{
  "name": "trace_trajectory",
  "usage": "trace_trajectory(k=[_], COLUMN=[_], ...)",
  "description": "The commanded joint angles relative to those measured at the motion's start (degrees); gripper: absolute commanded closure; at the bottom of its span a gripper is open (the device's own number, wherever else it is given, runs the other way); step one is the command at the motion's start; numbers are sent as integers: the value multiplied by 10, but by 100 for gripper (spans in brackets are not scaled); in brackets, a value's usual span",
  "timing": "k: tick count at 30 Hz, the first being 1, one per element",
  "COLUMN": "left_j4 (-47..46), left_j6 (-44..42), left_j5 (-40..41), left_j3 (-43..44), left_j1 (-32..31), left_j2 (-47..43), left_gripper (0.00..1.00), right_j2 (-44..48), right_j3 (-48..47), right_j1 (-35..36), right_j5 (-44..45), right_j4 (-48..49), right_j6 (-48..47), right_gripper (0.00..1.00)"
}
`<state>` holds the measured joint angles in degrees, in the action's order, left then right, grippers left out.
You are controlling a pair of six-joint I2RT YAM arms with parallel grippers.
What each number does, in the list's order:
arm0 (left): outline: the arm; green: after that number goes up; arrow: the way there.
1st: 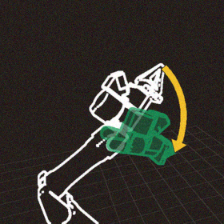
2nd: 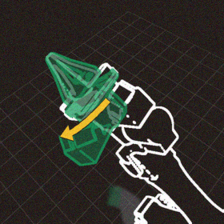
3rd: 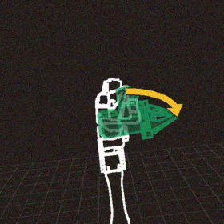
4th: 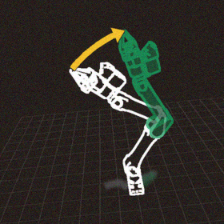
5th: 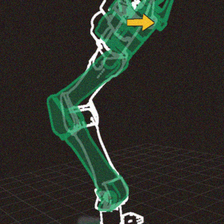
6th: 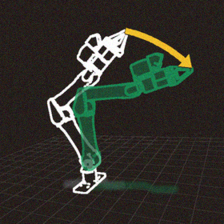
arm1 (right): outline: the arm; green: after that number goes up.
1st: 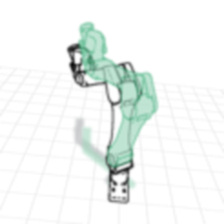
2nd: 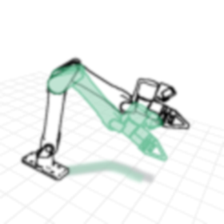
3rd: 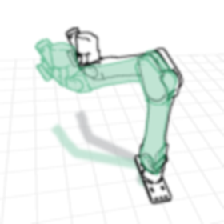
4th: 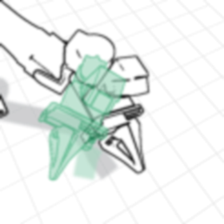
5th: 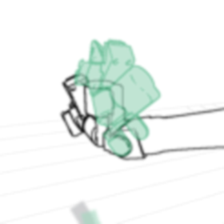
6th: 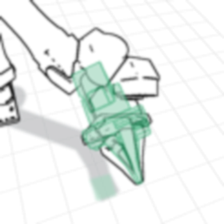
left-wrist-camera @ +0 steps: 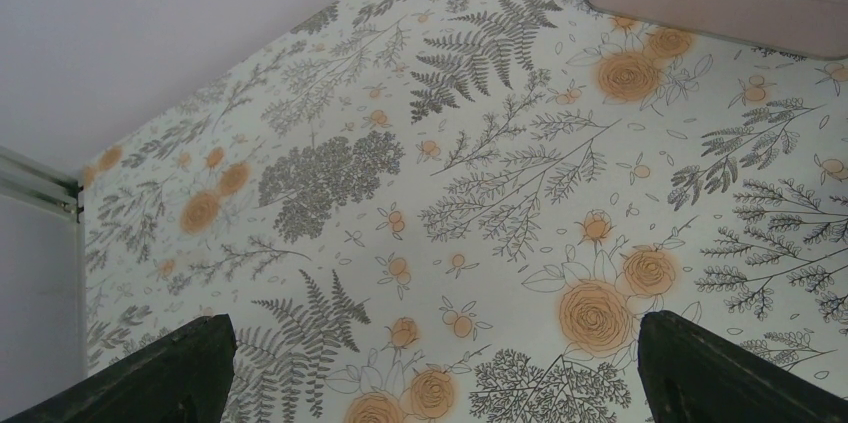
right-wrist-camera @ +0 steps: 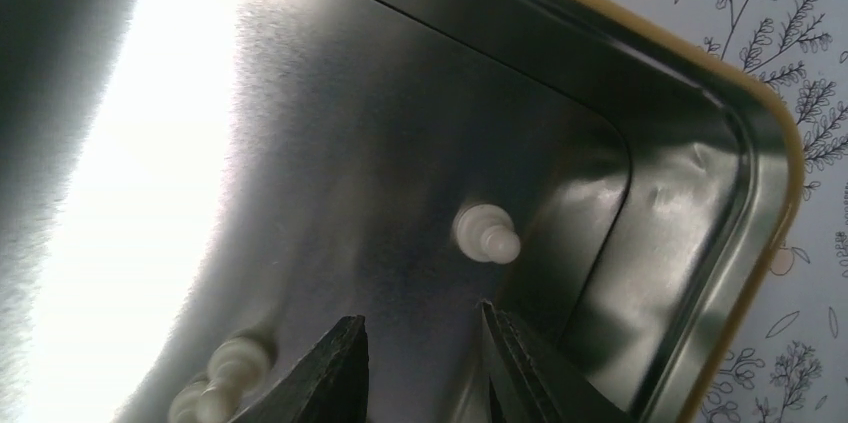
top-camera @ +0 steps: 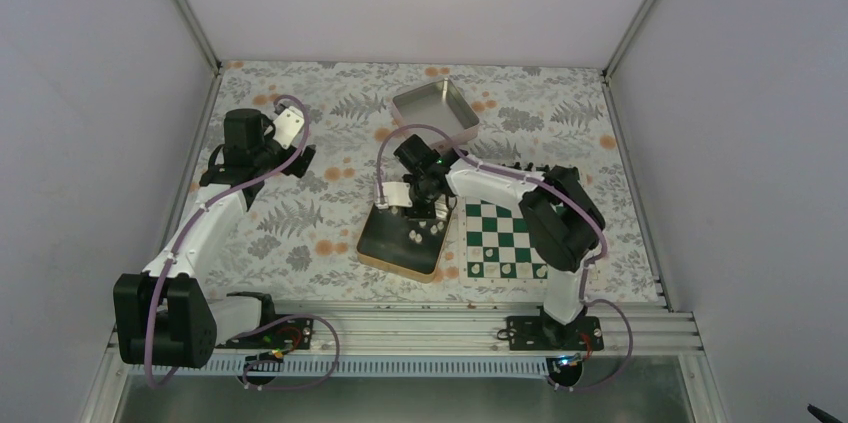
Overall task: Set up the chess pieces on the board
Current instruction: Pick up the chess piece from the storage box, then place the chess piece on the chessboard.
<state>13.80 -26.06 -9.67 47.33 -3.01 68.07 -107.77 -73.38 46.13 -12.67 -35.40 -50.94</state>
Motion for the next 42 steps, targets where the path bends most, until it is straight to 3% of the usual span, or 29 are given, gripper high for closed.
trace_trajectory(k=[1, 16, 18, 21, 24, 32, 37, 42], left_j4=[-9, -12, -12, -12, -12, -12, -10, -11], left_j6=[6, 4, 4, 3, 3, 4, 4, 4], left_j5=[-2, -5, -5, -5, -6, -3, -3, -4], left_j3=[-2, -6, -6, -7, -7, -6, -4, -5], left_j1=[-2, -2, -2, -2, -2, -2, -2, -2], left_j2=[-14, -17, -17, -17, -15, -18, -19, -16], left_gripper=[0, 0, 0, 0, 0, 0, 0, 0], right_j2=[-14, -79, -83, -81, -68, 29, 142, 249], right_j3=[-22, -69, -71, -69, -65, -45, 0, 99], right_j1=[9, 12, 13, 13, 13, 13, 4, -66], right_j5=[14, 15, 15, 13, 12, -2, 11, 18], right_j4=[36, 32, 32, 32, 29, 10, -14, -31], right_j6=[4, 0, -1, 2, 5, 26, 44, 40], right_gripper=[68, 68, 72, 86, 91, 96, 96, 95])
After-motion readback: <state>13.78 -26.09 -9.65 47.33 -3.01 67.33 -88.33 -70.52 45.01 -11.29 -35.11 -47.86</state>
